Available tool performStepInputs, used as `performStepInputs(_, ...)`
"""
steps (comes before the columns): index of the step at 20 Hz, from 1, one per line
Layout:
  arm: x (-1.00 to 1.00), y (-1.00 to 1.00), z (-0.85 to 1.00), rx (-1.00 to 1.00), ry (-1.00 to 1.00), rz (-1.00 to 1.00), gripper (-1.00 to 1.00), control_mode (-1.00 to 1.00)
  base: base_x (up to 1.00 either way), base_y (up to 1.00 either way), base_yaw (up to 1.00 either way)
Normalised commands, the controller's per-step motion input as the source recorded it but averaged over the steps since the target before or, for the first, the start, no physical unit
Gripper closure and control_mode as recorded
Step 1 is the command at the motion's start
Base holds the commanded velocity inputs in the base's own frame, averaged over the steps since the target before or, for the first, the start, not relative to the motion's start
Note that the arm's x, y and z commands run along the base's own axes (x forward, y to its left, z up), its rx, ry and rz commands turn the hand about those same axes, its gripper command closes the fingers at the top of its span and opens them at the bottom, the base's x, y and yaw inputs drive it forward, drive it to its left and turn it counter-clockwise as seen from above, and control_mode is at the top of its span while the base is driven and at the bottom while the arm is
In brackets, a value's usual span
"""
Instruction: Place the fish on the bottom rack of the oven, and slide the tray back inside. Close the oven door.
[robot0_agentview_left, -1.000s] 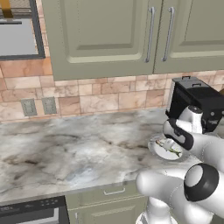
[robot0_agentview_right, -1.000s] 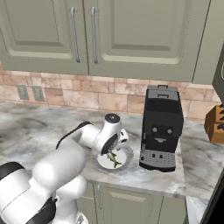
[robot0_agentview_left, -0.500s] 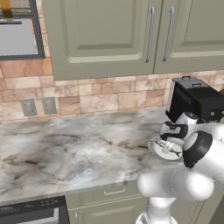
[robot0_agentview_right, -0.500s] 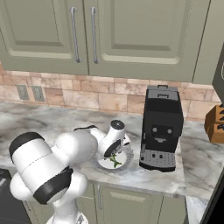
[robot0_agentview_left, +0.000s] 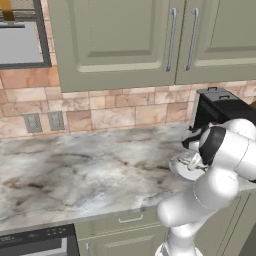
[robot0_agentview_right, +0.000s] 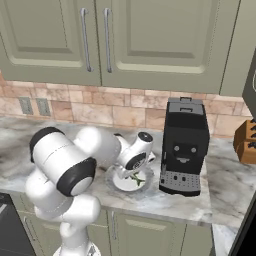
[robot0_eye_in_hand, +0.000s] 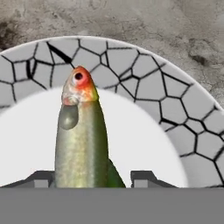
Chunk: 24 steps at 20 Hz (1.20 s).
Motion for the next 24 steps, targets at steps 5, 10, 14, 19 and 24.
performStepInputs(5, -0.09, 0.08, 0.13, 0.0, -0.02, 0.01, 1.0, -1.0, 0.0, 0.0, 0.0)
performStepInputs(10, -0.59, 0.26, 0.93, -0.04, -0.13, 0.01, 1.0, -1.0, 0.0, 0.0, 0.0)
performStepInputs(14, -0.56, 0.54, 0.97, -0.04, -0.11, 0.0, 1.0, -1.0, 0.0, 0.0, 0.0)
performStepInputs(19, -0.46, 0.62, 0.71, -0.03, -0.15, 0.0, 1.0, -1.0, 0.0, 0.0, 0.0)
performStepInputs(24, -0.55, 0.51, 0.5, 0.0, -0.2, 0.0, 1.0, -1.0, 0.0, 0.0, 0.0)
